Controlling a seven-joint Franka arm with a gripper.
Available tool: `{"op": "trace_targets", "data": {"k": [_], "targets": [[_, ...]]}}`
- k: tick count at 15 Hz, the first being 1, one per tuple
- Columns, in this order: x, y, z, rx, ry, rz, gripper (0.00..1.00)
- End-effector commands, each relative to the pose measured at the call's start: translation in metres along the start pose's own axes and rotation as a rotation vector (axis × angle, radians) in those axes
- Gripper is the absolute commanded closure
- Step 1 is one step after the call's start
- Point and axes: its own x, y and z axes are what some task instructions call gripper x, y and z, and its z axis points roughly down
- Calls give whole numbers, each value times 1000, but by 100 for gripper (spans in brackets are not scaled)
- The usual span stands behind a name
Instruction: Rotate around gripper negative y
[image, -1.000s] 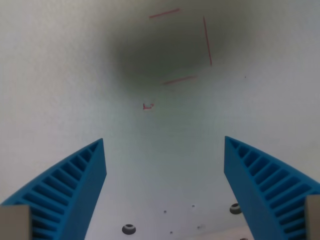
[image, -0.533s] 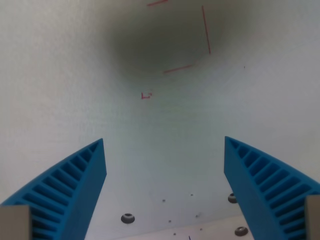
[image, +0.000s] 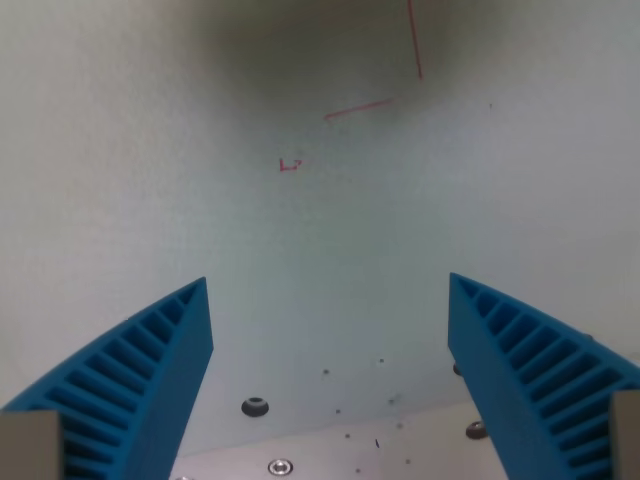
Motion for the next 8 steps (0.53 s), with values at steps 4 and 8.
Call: {"op": "trace_targets", "data": {"k": [4,8], "targets": [[8,0,-6,16,-274,-8,0],[8,0,-6,16,-320,-8,0]]}}
